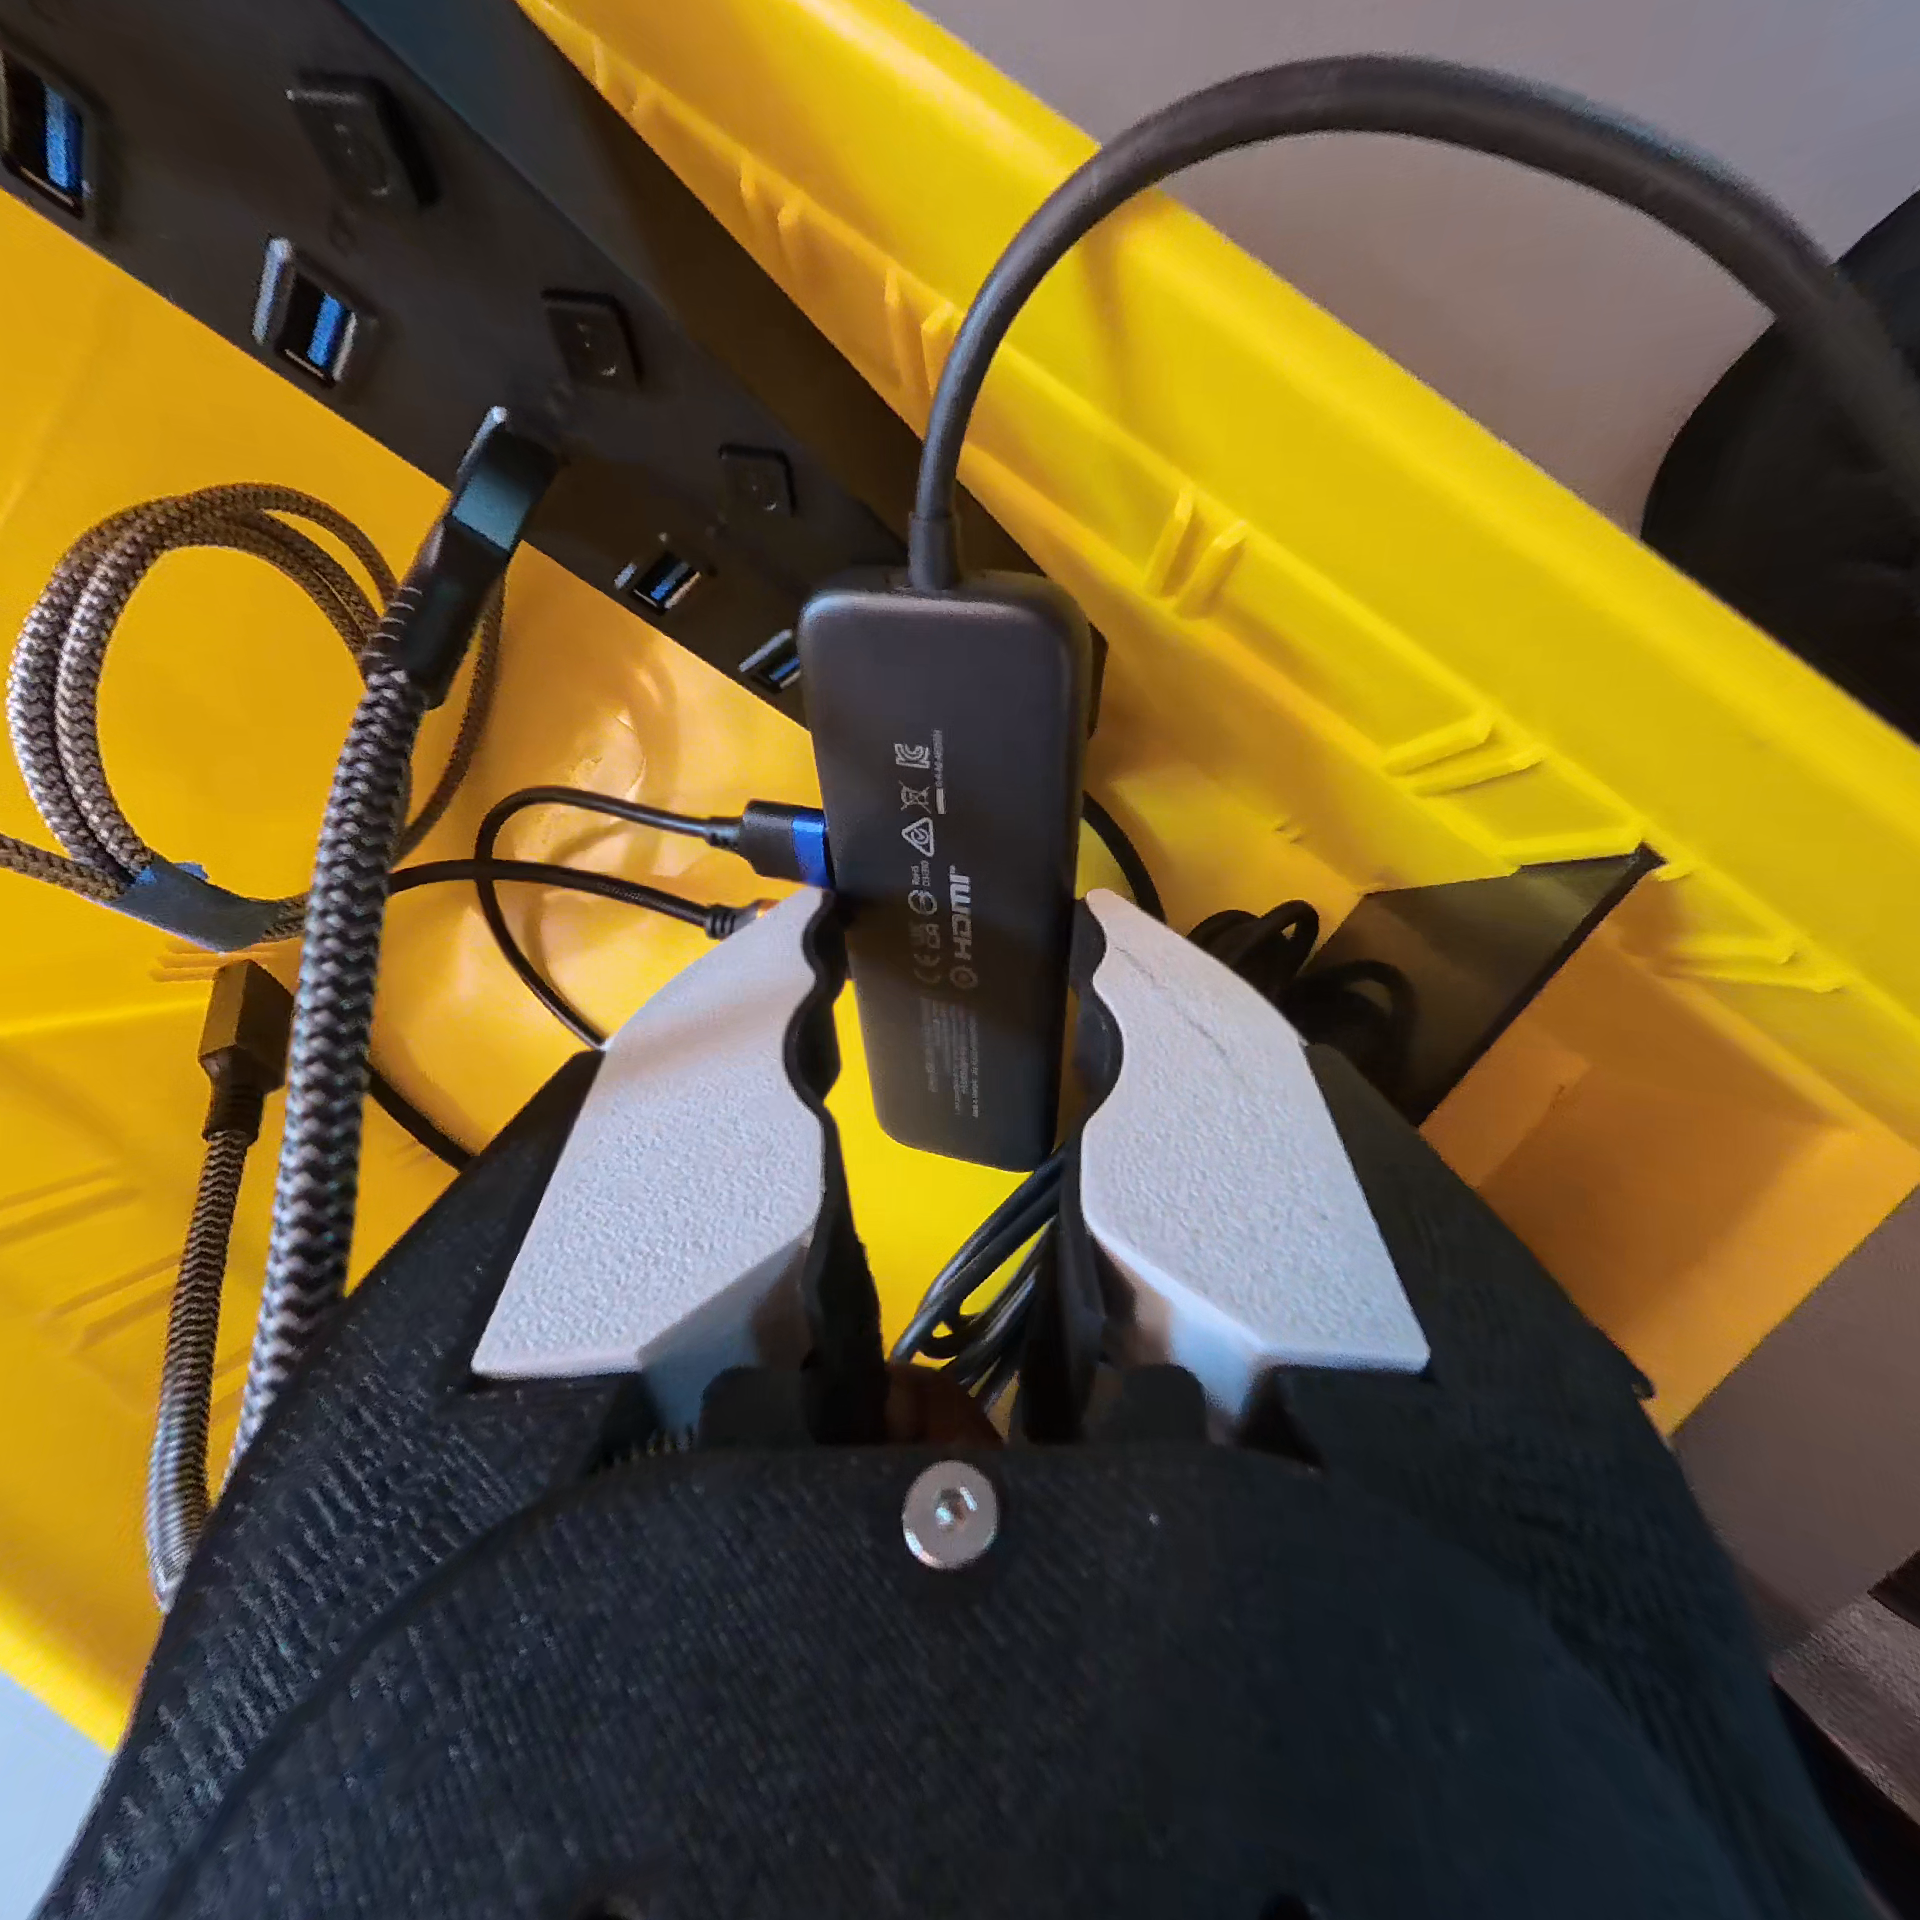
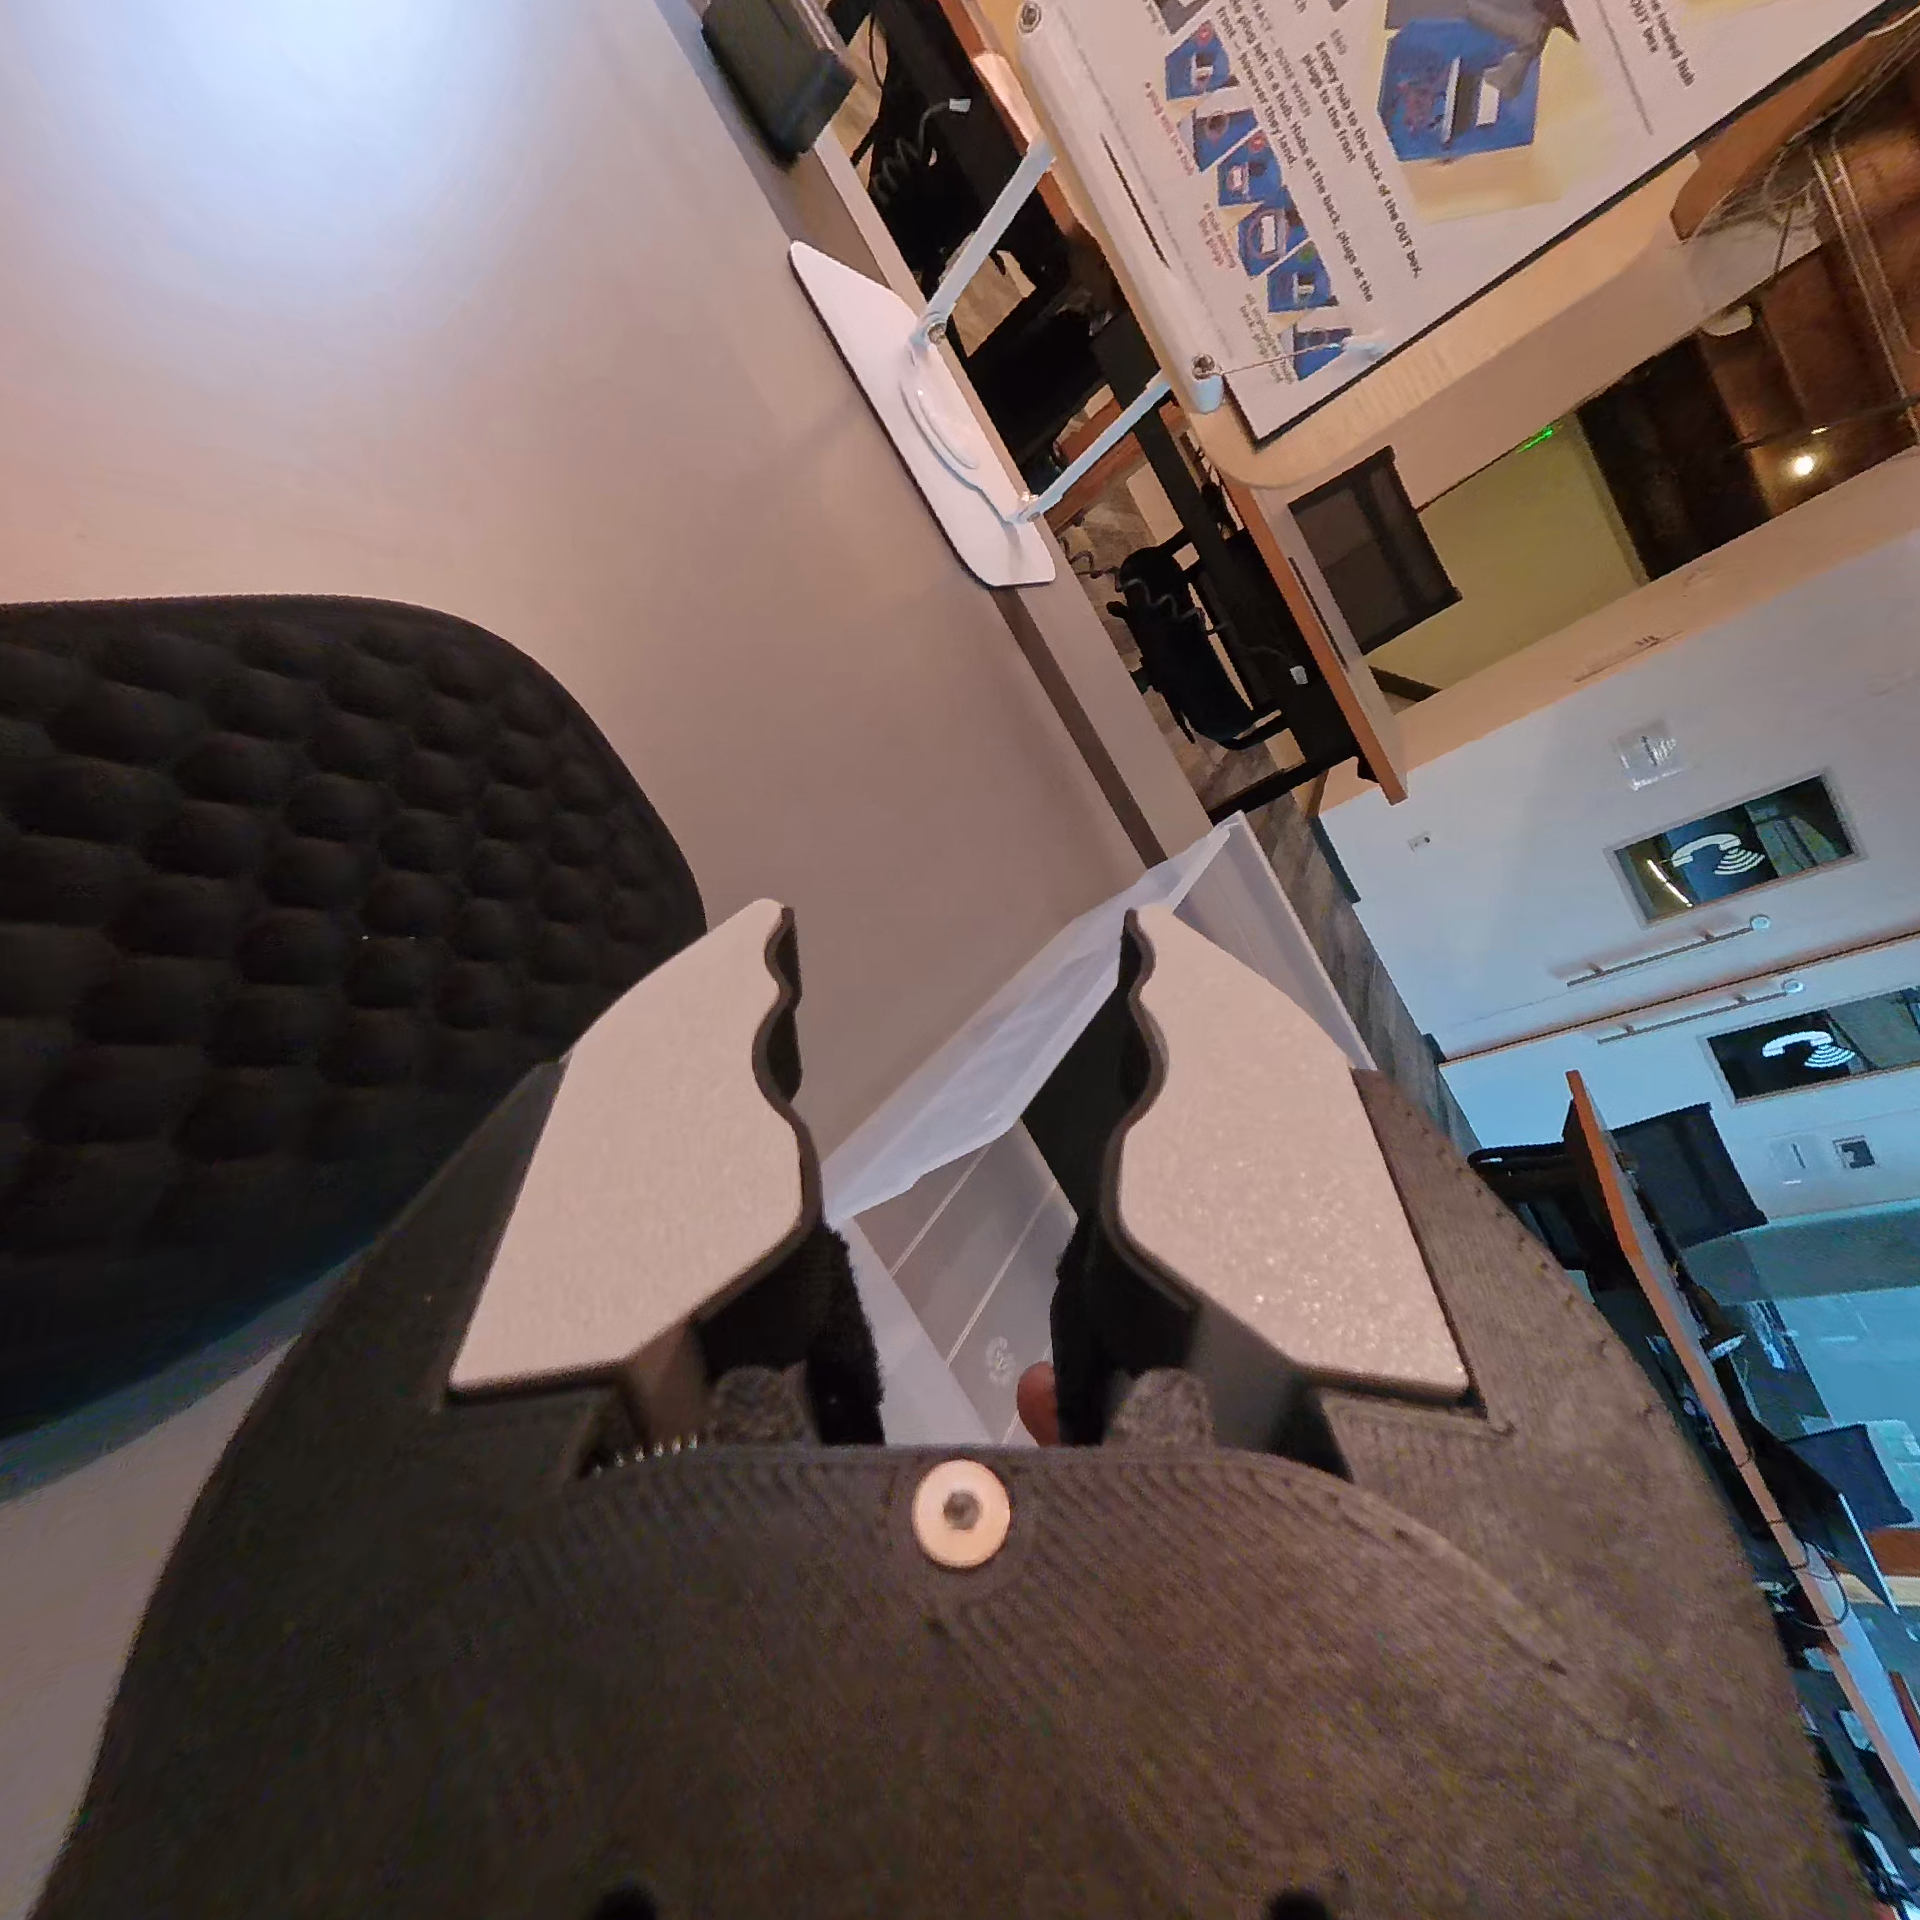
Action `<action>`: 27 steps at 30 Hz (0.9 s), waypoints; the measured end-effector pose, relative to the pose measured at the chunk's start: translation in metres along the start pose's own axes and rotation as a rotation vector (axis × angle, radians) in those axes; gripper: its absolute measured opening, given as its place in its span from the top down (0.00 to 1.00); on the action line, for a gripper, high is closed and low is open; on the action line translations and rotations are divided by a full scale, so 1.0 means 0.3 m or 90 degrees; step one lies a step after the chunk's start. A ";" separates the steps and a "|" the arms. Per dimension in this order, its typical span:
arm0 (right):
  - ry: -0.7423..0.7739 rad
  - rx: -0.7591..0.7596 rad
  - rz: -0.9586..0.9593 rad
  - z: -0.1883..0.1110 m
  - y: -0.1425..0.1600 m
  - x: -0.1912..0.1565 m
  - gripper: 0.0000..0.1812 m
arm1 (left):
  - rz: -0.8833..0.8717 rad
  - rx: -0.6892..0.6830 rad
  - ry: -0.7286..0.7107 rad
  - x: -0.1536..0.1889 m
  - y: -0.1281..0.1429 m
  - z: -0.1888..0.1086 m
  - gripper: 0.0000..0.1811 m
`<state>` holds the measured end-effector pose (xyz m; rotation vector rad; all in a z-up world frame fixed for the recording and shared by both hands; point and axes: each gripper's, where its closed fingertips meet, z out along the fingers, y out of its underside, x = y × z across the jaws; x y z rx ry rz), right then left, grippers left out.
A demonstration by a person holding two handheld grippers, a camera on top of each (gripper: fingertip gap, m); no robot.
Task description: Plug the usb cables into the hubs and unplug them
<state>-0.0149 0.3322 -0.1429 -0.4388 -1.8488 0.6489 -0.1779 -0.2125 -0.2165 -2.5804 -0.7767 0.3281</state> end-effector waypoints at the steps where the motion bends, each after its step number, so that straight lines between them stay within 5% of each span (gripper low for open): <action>1: 0.000 -0.001 0.000 0.000 0.001 0.000 0.67 | 0.008 0.002 -0.012 -0.002 -0.001 -0.003 0.77; 8: 0.002 0.008 0.001 -0.002 -0.006 0.001 0.68 | 0.075 0.067 -0.218 -0.033 -0.052 -0.157 0.77; 16: -0.004 0.023 -0.009 -0.001 -0.038 -0.012 0.68 | 0.156 0.071 -0.393 0.076 -0.061 -0.282 0.77; 27: 0.006 0.033 -0.019 -0.016 -0.069 -0.003 0.68 | 0.137 0.131 -0.318 0.248 -0.053 -0.459 0.77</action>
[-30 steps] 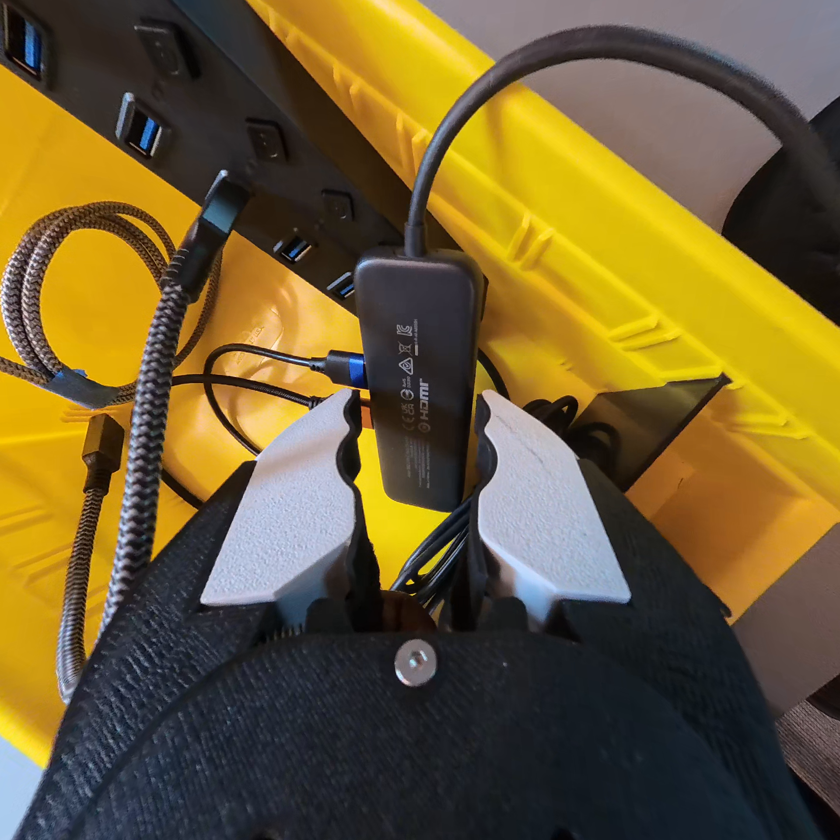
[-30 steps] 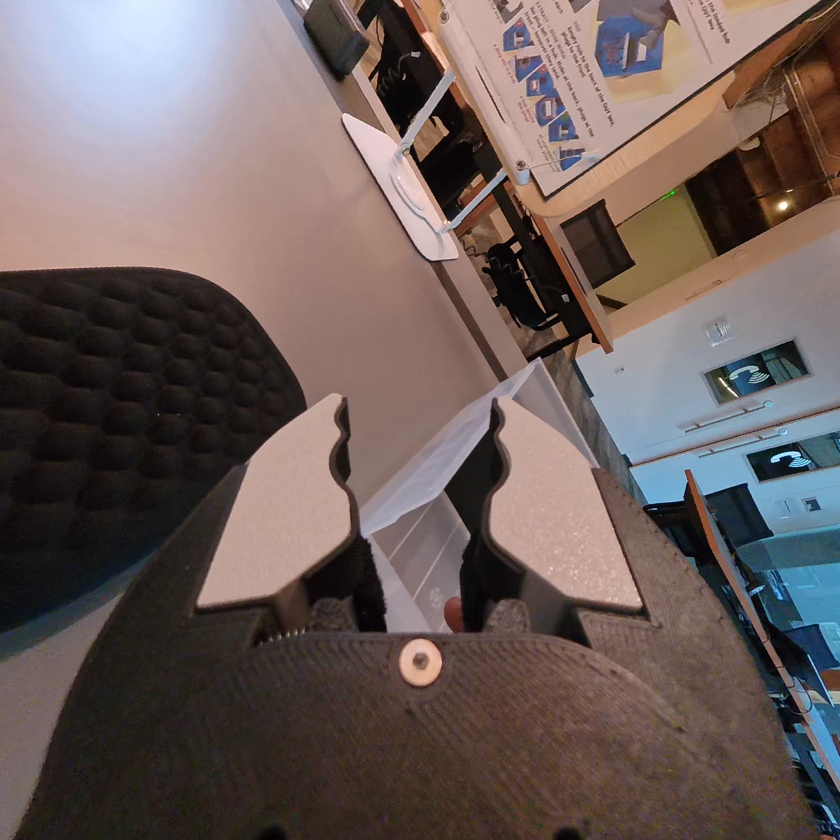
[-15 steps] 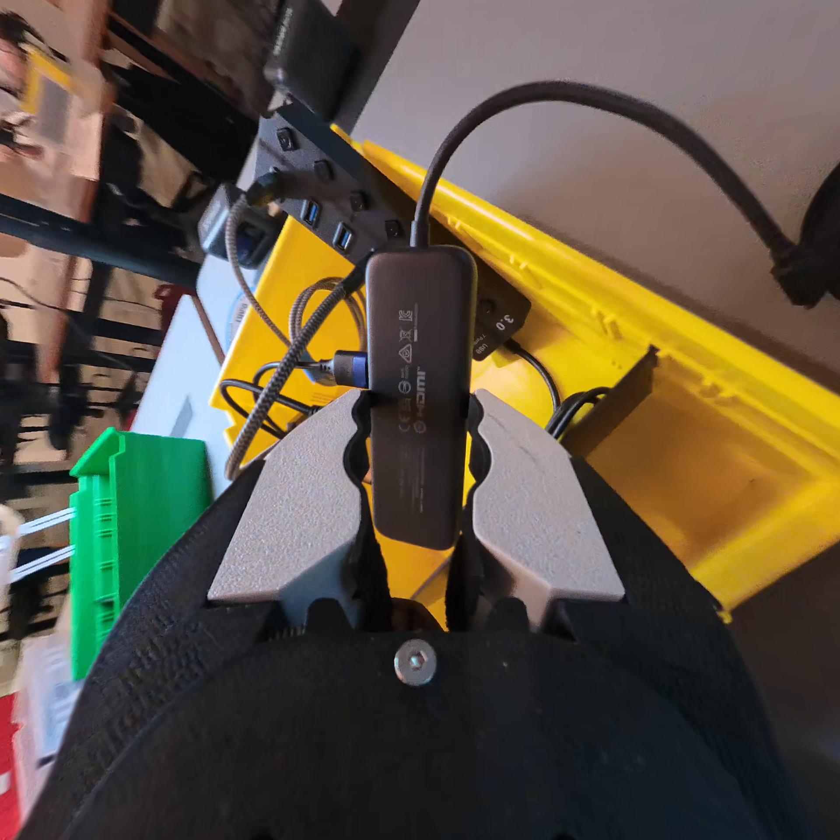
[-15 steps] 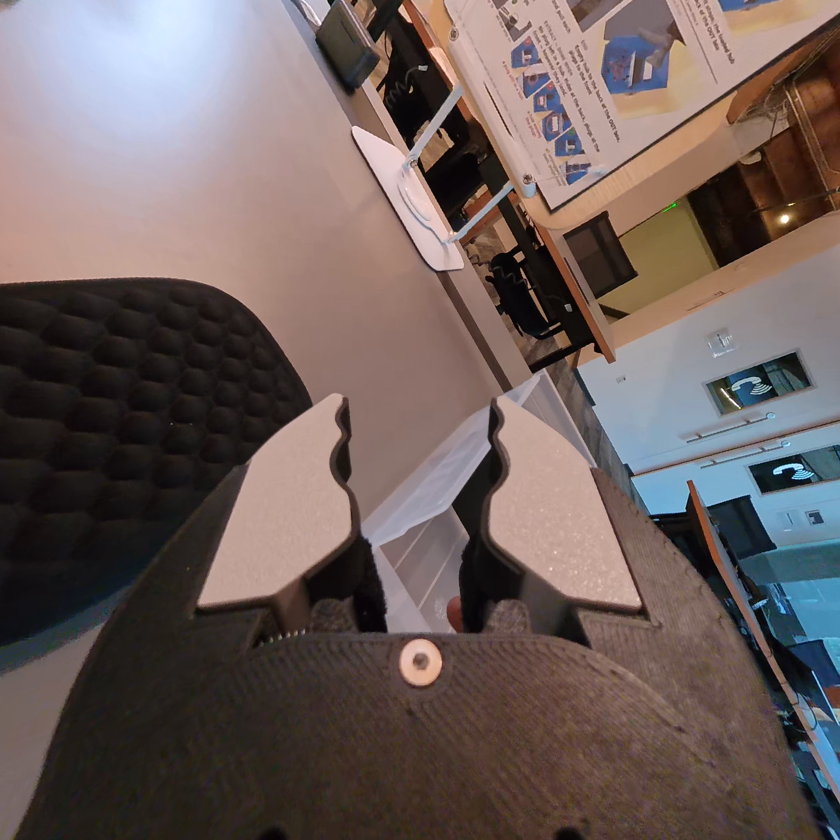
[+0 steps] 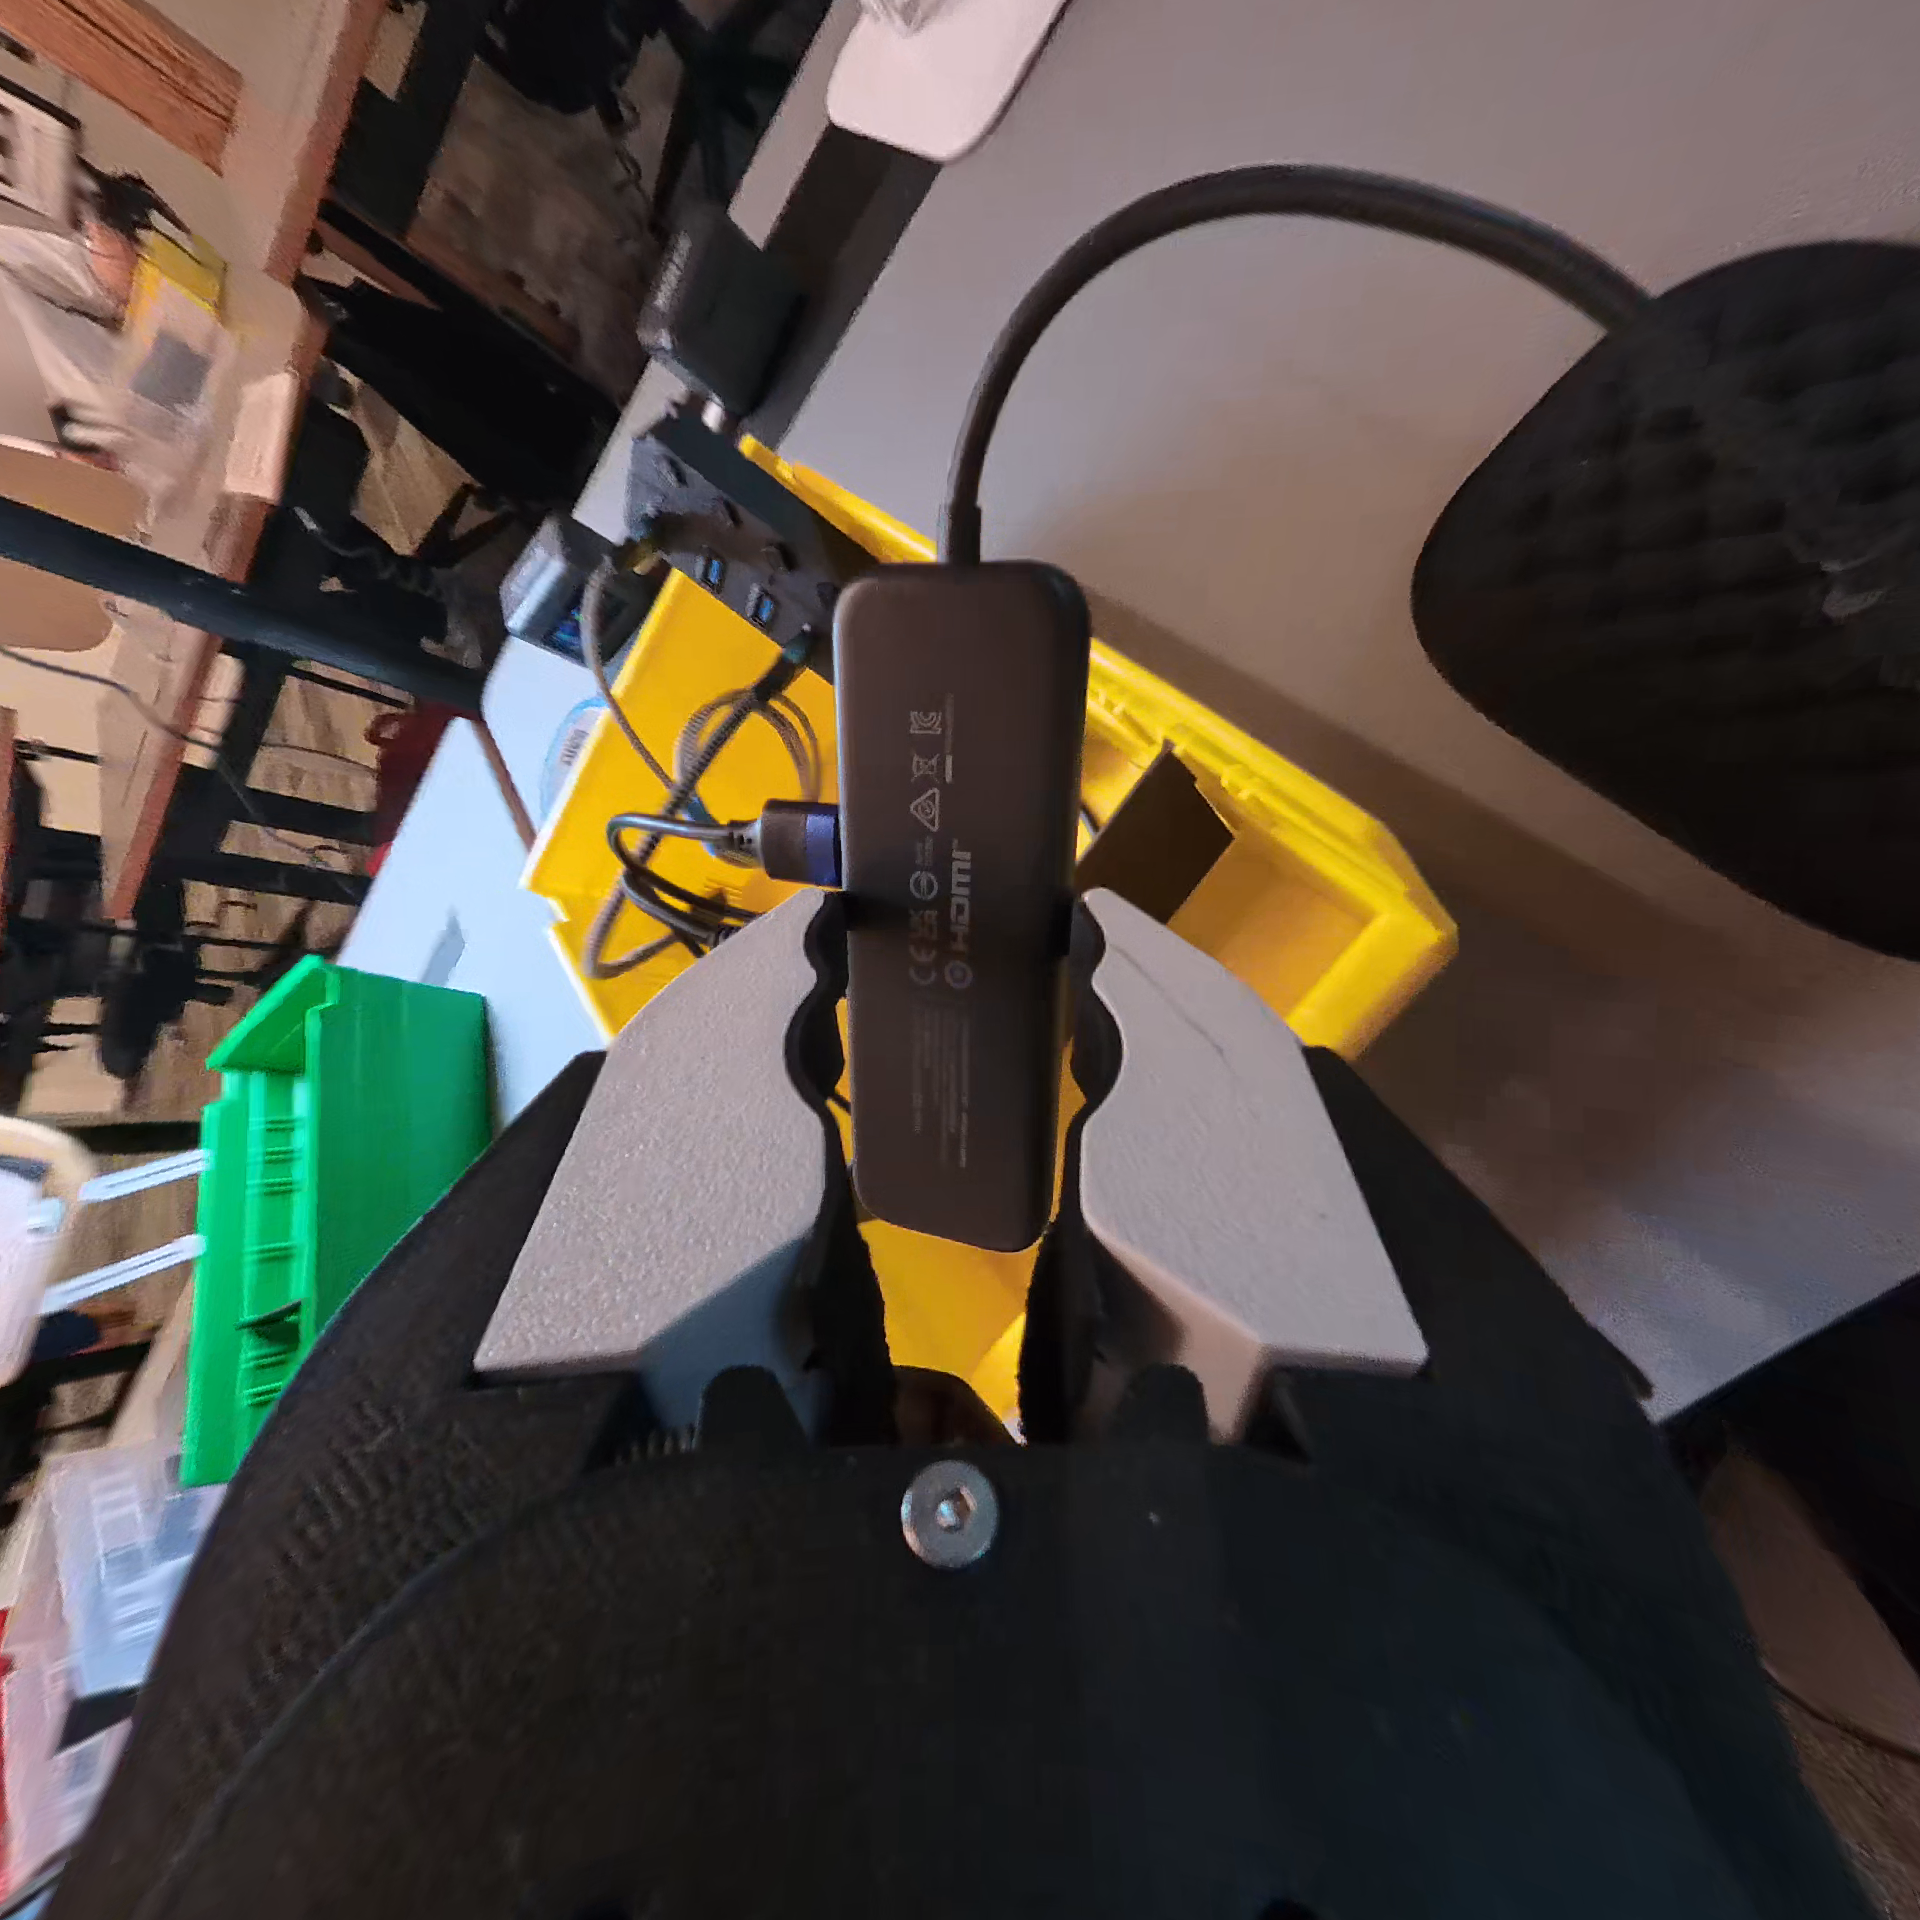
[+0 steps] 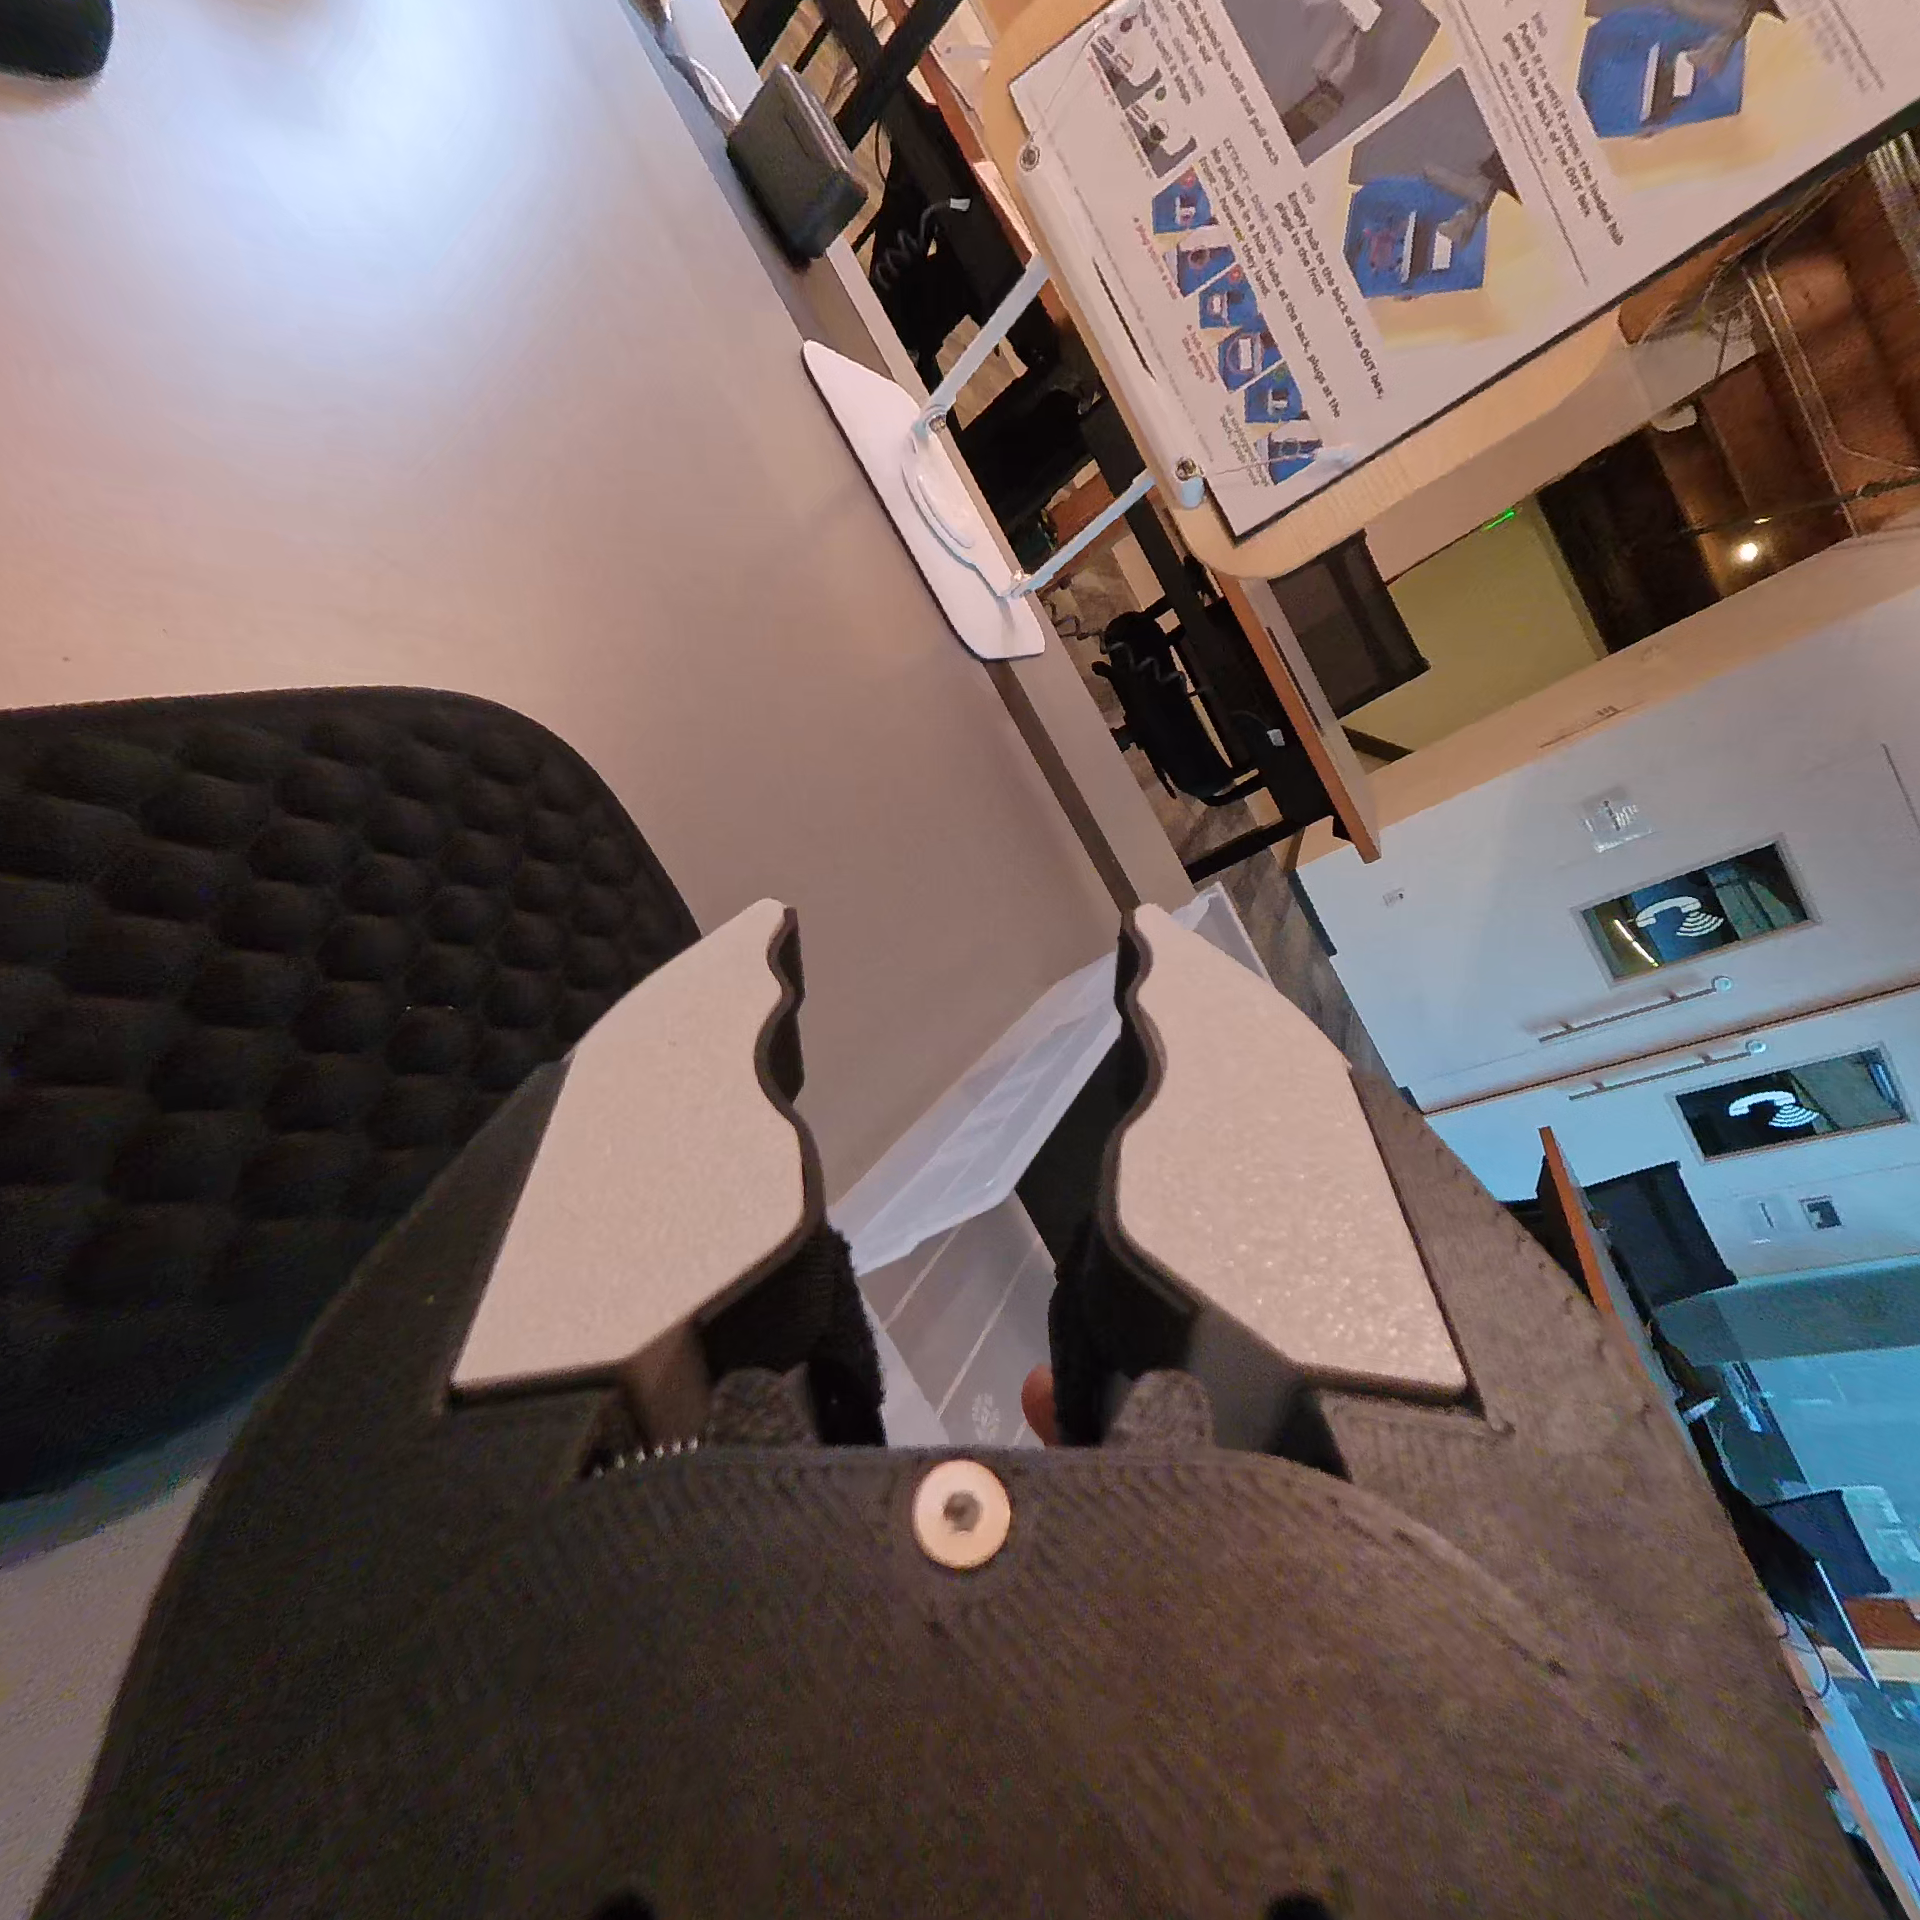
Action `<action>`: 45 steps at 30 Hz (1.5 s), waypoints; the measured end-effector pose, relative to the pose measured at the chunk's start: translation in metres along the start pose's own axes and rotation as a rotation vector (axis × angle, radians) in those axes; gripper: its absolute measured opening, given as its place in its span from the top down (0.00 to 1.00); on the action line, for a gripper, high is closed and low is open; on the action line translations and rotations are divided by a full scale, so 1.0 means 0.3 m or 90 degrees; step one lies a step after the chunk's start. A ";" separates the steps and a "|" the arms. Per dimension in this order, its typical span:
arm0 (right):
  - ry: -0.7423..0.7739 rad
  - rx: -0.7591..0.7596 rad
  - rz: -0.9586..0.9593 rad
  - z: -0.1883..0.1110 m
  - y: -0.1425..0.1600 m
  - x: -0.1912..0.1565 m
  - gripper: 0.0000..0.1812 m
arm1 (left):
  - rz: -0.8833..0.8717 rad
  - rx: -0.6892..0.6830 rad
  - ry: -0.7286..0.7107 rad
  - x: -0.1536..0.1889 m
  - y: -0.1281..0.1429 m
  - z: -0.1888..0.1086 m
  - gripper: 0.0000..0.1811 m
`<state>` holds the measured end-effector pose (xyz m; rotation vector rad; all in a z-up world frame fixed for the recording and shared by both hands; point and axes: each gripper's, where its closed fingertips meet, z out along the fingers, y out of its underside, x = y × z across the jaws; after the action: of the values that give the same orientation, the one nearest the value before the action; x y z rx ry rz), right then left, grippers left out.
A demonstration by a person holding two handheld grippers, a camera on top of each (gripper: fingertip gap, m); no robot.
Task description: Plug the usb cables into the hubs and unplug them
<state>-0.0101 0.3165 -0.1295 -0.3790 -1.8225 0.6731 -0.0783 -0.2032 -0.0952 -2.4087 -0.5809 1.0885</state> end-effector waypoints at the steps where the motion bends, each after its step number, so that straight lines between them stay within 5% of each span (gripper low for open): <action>1: -0.002 0.004 0.000 0.002 -0.006 -0.002 0.68 | 0.014 0.009 -0.027 -0.005 -0.014 -0.027 0.77; 6: -0.024 0.079 0.040 0.022 -0.092 -0.023 0.68 | 0.165 0.034 -0.262 -0.052 -0.122 -0.147 0.77; 12: -0.084 0.304 0.207 0.052 -0.342 -0.062 0.71 | 0.522 0.028 -0.605 -0.047 -0.315 -0.160 0.77; 16: -0.161 0.434 0.278 0.072 -0.558 -0.142 0.73 | 0.636 0.108 -0.597 0.079 -0.433 -0.060 0.77; 22: -0.228 0.474 0.331 0.151 -0.773 -0.250 0.75 | 0.761 0.241 -0.573 0.284 -0.601 0.005 0.77; 27: -0.272 0.422 0.325 0.244 -0.809 -0.322 0.78 | 0.824 0.321 -0.548 0.413 -0.681 0.022 0.77; 29: -0.287 0.410 0.314 0.264 -0.804 -0.346 0.89 | 0.845 0.354 -0.533 0.458 -0.698 0.024 0.77; 32: -0.328 0.442 0.377 0.250 -0.796 -0.348 0.92 | 0.846 0.373 -0.526 0.481 -0.711 0.027 0.77; 36: -0.315 0.516 0.505 0.229 -0.752 -0.279 0.94 | 0.751 0.427 -0.515 0.473 -0.738 -0.017 0.77; 39: -0.333 0.565 0.597 0.198 -0.710 -0.220 0.94 | 0.531 0.497 -0.446 0.424 -0.739 -0.057 0.74; 41: -0.366 0.623 0.657 0.164 -0.704 -0.189 0.94 | 0.277 0.582 -0.277 0.432 -0.739 -0.056 0.72; 45: -0.462 0.718 0.753 0.112 -0.721 -0.180 0.94 | -0.287 0.772 0.262 0.513 -0.805 -0.089 0.69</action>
<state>-0.0086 0.1074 -0.0455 -0.4232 -1.3347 2.7401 -0.0118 0.0710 -0.0401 -1.2691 -0.1798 0.4601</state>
